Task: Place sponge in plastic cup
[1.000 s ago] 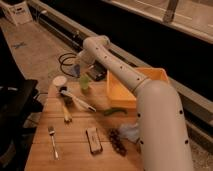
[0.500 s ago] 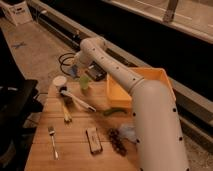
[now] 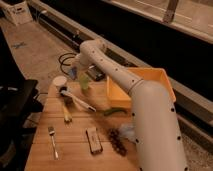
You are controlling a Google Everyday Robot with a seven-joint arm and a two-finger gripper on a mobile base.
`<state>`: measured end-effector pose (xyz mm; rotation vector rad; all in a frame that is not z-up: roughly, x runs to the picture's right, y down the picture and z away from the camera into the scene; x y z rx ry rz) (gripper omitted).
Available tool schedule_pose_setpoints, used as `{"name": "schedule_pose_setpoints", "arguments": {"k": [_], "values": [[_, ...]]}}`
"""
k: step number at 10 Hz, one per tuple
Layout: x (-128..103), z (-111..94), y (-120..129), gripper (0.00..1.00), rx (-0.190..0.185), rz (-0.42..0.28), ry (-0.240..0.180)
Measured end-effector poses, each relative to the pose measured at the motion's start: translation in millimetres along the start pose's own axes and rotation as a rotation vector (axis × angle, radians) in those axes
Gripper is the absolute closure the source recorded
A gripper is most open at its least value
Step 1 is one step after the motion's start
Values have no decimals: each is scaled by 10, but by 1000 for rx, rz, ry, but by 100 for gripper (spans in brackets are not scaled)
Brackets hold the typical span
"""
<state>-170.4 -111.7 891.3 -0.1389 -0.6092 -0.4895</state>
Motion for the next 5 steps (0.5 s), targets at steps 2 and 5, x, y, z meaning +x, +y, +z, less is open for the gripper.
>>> {"name": "schedule_pose_setpoints", "arguments": {"k": [2, 5], "values": [[132, 118, 100, 100, -6, 37, 17], [243, 242, 186, 100, -26, 73, 38]]}}
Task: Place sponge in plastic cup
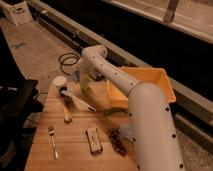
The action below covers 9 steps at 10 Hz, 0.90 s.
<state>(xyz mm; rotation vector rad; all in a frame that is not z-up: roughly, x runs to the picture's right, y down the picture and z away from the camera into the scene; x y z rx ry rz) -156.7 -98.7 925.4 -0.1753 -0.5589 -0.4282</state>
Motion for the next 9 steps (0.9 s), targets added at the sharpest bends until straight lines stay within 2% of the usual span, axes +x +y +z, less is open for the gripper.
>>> {"name": "schedule_pose_setpoints", "arguments": {"k": [4, 6, 8, 9], "values": [[157, 86, 45, 100, -28, 42, 23], [205, 157, 83, 99, -47, 65, 20], [225, 218, 118, 86, -63, 76, 14], [224, 236, 119, 76, -67, 81, 8]]}}
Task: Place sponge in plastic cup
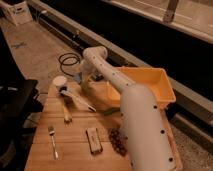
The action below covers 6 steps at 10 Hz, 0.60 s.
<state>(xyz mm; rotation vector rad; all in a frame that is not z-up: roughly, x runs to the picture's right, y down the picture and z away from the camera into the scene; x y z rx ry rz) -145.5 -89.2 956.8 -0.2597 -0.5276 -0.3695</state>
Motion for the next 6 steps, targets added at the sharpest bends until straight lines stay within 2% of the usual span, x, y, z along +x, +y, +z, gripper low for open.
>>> {"name": "schedule_pose_setpoints", "arguments": {"k": [4, 5, 6], "values": [[-2, 66, 27, 36, -24, 10, -18], [1, 77, 35, 31, -31, 13, -21], [5, 84, 42, 30, -34, 15, -23]]}}
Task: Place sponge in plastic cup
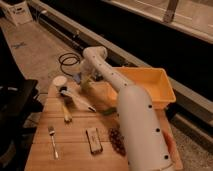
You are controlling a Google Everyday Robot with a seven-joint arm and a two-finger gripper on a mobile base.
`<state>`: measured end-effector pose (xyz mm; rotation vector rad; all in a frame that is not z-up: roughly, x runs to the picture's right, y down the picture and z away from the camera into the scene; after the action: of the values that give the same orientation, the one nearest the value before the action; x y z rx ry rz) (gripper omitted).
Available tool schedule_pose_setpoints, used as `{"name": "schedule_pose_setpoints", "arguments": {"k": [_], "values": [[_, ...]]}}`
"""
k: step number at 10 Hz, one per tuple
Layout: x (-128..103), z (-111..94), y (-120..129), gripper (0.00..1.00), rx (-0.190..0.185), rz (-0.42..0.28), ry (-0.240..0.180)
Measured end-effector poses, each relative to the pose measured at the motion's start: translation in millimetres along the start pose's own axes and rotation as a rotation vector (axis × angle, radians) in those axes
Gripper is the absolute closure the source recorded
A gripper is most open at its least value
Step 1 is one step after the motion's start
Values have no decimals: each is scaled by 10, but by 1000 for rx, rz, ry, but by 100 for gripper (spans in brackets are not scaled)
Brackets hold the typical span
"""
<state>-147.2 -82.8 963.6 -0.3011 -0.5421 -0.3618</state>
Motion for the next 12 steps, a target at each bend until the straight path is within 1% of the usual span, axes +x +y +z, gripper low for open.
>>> {"name": "schedule_pose_setpoints", "arguments": {"k": [4, 8, 10, 11, 12], "values": [[38, -19, 18, 30, -5, 7, 6], [47, -118, -14, 30, 14, 7, 22], [60, -251, -56, 30, 38, 3, 40], [80, -382, -87, 30, 54, 1, 54], [84, -579, -146, 30, 78, -3, 75]]}}
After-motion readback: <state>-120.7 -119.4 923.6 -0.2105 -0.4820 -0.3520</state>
